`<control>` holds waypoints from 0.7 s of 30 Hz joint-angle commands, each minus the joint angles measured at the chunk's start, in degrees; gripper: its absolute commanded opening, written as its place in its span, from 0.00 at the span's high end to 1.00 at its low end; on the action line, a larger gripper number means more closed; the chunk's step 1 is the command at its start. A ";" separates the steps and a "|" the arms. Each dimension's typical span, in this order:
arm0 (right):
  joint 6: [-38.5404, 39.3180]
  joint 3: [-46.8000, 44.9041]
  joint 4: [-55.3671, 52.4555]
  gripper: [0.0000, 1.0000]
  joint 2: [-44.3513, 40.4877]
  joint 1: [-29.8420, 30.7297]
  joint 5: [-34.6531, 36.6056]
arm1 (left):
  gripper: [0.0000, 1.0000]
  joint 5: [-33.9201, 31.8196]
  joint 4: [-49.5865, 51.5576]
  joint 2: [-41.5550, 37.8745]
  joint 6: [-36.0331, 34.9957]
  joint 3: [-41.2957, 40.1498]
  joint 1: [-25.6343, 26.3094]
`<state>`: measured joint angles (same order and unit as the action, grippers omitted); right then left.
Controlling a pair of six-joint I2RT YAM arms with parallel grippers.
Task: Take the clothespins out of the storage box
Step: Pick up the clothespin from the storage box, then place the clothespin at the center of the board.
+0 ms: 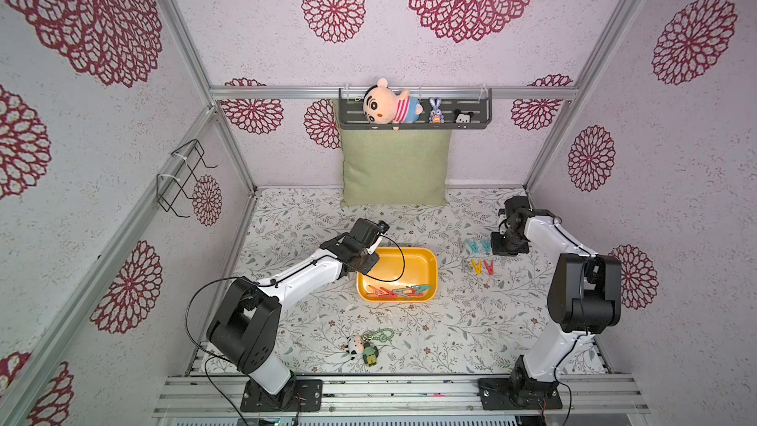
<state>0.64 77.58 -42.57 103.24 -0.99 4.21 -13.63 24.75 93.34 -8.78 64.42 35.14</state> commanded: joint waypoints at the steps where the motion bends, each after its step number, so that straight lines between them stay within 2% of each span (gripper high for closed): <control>1: 2.75 1.95 -1.41 1.00 1.30 -0.41 -0.24 | 1.00 0.22 1.09 0.18 -0.51 0.34 0.90; 8: 3.47 -1.83 -1.53 1.00 0.30 -0.32 3.75 | 1.00 -0.04 1.09 -0.18 -0.61 0.26 1.00; 21: 4.62 -2.38 0.29 1.00 2.39 -0.31 4.93 | 1.00 0.44 1.39 -0.18 -0.36 0.52 1.12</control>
<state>4.01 75.07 -42.28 104.97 -0.99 7.35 -13.37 24.82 93.34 -8.73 64.45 35.35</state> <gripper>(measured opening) 0.068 0.099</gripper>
